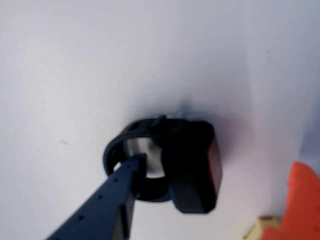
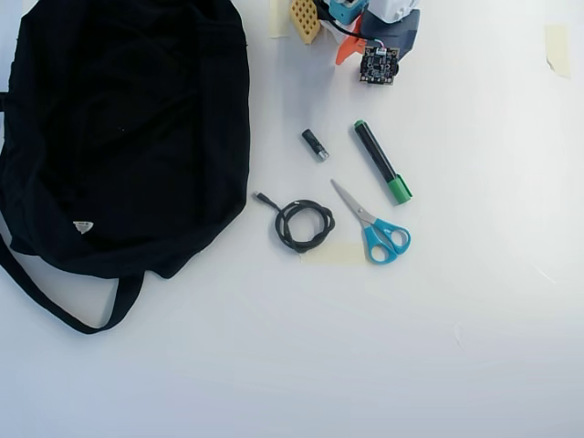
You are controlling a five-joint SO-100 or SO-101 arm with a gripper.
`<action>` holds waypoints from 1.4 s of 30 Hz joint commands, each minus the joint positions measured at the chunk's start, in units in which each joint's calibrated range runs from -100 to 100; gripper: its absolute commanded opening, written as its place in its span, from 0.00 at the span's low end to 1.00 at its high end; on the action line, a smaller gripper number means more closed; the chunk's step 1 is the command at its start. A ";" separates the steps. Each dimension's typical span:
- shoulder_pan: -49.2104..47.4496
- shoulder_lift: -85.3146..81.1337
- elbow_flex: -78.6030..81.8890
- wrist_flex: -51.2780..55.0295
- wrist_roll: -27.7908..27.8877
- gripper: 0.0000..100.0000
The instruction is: Put the bike light into the black bag
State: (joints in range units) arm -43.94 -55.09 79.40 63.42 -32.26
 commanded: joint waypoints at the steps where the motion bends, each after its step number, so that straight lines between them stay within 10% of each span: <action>1: 0.18 0.40 0.11 -0.28 -0.31 0.32; 11: 0.18 0.40 -0.07 -0.28 -0.25 0.02; 33: 3.77 0.56 -20.46 0.66 0.32 0.02; 42: 10.13 4.88 -35.92 4.37 10.81 0.02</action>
State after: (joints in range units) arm -36.08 -53.59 51.02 64.79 -25.13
